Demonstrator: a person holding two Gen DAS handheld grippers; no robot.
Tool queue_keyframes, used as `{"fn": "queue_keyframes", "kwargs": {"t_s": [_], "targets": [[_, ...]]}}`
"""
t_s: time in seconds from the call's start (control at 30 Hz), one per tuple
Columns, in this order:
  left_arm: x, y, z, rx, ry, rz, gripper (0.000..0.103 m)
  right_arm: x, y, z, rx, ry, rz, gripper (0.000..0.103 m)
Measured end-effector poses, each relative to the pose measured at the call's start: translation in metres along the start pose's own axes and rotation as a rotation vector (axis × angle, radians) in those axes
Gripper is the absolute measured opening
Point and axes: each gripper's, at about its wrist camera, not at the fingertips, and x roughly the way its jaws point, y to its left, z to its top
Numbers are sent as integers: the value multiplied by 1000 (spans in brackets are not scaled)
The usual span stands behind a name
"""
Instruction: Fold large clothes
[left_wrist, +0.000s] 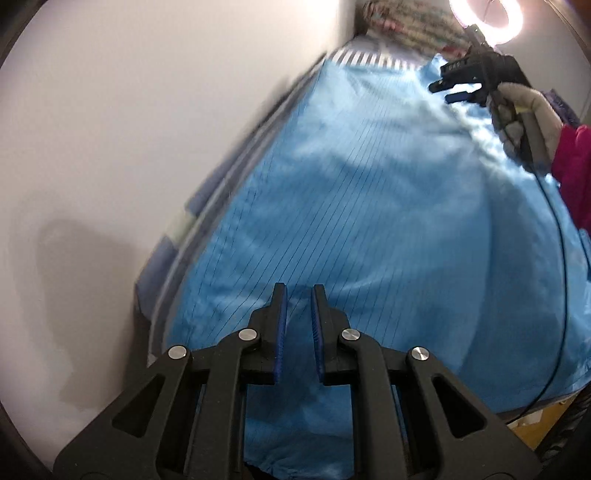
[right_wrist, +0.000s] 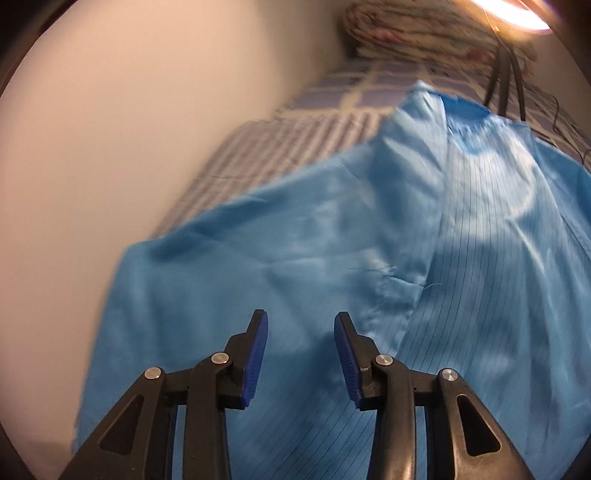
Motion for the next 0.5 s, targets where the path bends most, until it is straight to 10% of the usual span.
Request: {"fn": "queue_keyframes", "kwargs": {"t_s": [0.33,0.43,0.5], "targets": [[2,3,3,-9,-14,16,12,-27,-6,2,4,-44,42,37],[-16,8,4,-37,-63,-2,41,-64,-1,-20,-15,-68,110,39],[-26,11,5,-39,-87,-8,41,-82,10,-36,-52,-64,157,39]]}}
